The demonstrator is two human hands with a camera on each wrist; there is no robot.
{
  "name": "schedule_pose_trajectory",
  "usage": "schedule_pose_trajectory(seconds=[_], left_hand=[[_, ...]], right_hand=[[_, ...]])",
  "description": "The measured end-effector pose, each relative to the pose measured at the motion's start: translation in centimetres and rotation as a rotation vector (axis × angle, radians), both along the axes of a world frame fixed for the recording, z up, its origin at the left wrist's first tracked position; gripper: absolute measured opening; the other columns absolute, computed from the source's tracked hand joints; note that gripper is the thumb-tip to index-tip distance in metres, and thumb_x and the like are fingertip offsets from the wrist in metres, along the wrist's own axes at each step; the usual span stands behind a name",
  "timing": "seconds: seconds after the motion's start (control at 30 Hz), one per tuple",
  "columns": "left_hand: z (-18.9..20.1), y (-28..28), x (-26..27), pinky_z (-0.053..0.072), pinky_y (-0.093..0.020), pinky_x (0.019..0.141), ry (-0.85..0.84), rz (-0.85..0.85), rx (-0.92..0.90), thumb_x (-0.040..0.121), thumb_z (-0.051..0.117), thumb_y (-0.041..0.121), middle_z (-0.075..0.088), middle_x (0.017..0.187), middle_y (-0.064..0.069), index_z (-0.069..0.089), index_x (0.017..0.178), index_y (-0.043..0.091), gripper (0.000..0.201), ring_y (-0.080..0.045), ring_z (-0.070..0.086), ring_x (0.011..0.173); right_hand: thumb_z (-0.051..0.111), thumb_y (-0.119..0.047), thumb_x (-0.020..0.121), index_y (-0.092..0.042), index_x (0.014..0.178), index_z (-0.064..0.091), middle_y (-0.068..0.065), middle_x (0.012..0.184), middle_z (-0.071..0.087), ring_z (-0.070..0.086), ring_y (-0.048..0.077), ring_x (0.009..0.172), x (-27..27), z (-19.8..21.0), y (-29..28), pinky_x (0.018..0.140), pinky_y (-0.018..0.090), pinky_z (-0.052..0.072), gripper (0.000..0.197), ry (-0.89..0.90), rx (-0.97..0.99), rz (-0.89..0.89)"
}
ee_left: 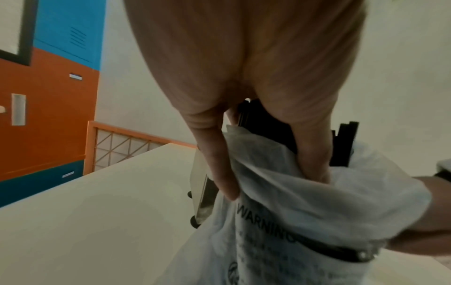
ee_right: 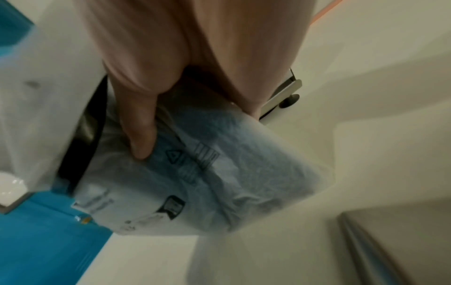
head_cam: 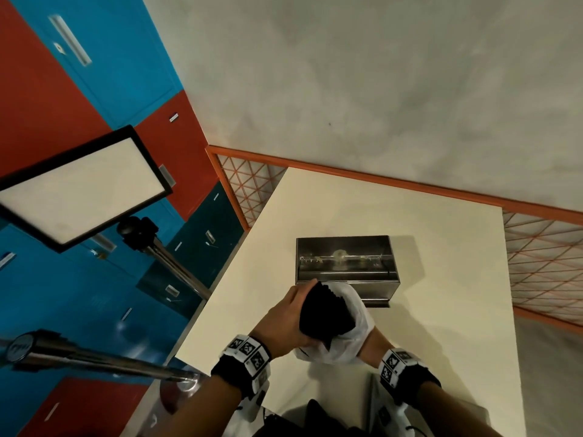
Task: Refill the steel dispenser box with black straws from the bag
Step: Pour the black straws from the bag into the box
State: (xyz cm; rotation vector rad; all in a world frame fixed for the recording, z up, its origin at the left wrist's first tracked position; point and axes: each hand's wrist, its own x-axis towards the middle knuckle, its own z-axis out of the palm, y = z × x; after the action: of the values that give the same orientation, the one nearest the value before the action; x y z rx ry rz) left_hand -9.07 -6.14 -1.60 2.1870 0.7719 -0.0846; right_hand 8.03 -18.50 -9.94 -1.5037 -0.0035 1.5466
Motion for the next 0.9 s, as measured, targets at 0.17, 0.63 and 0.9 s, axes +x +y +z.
schedule_pose_trajectory(seconds=[0.17,0.63,0.9], left_hand=[[1.3,0.4,1.1,0.039,-0.038,0.117,-0.078,0.114,-0.083,0.067,0.089,0.034,0.035,0.157,0.012,0.020,0.154,0.044,0.111,-0.014,0.041,0.141],[5.7,2.6,5.0,0.051,-0.012,0.072,-0.239,0.147,-0.167,0.068,0.088,0.014,0.060,0.118,0.021,0.038,0.144,0.038,0.094,0.009,0.060,0.099],[5.4,2.6,5.5,0.056,-0.024,0.083,-0.318,0.174,-0.252,0.071,0.089,0.018,0.063,0.123,0.017,0.042,0.144,0.034,0.088,0.001,0.063,0.108]], right_hand=[[0.065,0.011,0.079,-0.005,0.072,0.055,0.005,0.057,0.059,0.063,0.012,0.058,-0.5,6.1,-0.3,0.054,0.017,0.050,0.021,-0.172,0.236,0.059],[0.075,0.009,0.077,-0.009,0.101,0.062,0.013,0.099,0.068,0.065,0.030,0.095,4.5,12.5,-1.4,0.086,0.036,0.050,0.033,-0.771,0.246,0.166],[0.067,-0.019,0.088,-0.021,0.094,0.057,-0.001,0.081,0.062,0.060,0.014,0.076,6.5,16.3,-0.6,0.073,0.028,0.051,0.012,-1.089,0.195,0.586]])
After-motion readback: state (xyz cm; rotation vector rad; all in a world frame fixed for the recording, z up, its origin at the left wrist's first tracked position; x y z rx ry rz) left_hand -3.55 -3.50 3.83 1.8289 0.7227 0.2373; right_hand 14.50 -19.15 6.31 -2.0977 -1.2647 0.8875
